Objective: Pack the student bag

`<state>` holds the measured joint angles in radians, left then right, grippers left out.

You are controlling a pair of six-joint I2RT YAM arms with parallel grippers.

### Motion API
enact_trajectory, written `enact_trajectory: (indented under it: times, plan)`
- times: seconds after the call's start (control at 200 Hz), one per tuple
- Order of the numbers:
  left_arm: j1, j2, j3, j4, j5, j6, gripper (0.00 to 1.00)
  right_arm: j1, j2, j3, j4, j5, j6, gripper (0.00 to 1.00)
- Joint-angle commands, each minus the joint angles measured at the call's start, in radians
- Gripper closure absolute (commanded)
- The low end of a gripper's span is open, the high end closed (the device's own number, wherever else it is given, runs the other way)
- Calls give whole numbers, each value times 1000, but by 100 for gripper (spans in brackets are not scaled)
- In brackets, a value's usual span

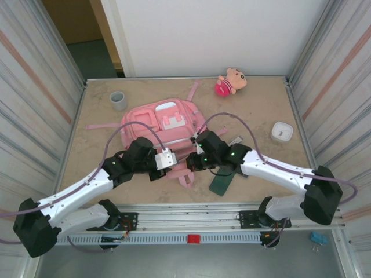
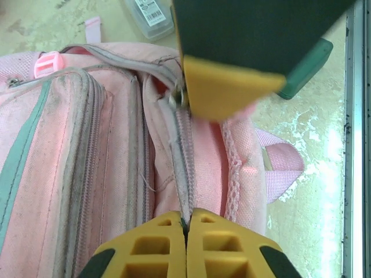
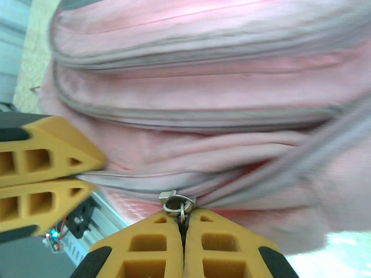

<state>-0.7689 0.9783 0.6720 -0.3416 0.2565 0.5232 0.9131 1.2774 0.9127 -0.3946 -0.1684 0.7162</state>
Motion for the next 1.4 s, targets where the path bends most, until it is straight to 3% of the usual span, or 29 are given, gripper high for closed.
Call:
enact_trajectory:
  times: [0.0, 0.18, 0.225, 0.386, 0.491, 0.556, 0.651, 0.857, 0.977, 1.032, 1.097, 1.393]
  plan:
    - [-1, -43, 31, -113, -95, 21, 100, -85, -83, -43, -136, 105, -47, 100]
    - [-1, -59, 29, -145, -125, 31, 99, -120, -94, -55, -107, -43, -142, 100]
    - [-1, -59, 34, -153, -107, 24, 93, -107, -94, -54, -75, -96, -154, 100]
    - [-8, -55, 64, -98, 130, -65, 55, -53, -93, -43, 16, -225, -173, 100]
    - [-55, -31, 78, -25, 56, -129, 44, -23, -79, -10, 8, -245, -185, 100]
    - [-85, -4, 100, -17, -3, -129, 41, -11, -72, 2, 11, -265, -186, 100]
    - [-97, 49, 127, -31, -2, -116, 39, 7, -62, 17, 17, -284, -187, 100]
    - [-99, 122, 130, -54, -3, -93, 46, 15, -78, 25, 32, -303, -187, 100]
    - [-99, 115, 127, -68, -2, -72, 71, -11, -84, 16, 15, -304, -191, 100]
    - [-99, 94, 120, -76, -6, -60, 86, -51, -85, -1, 4, -303, -187, 100]
    - [-99, 53, 109, -85, -11, -38, 96, -119, -87, -33, -6, -306, -184, 100]
    - [-80, -135, 72, -144, 10, 62, 100, -413, -30, -80, -44, -287, -235, 100]
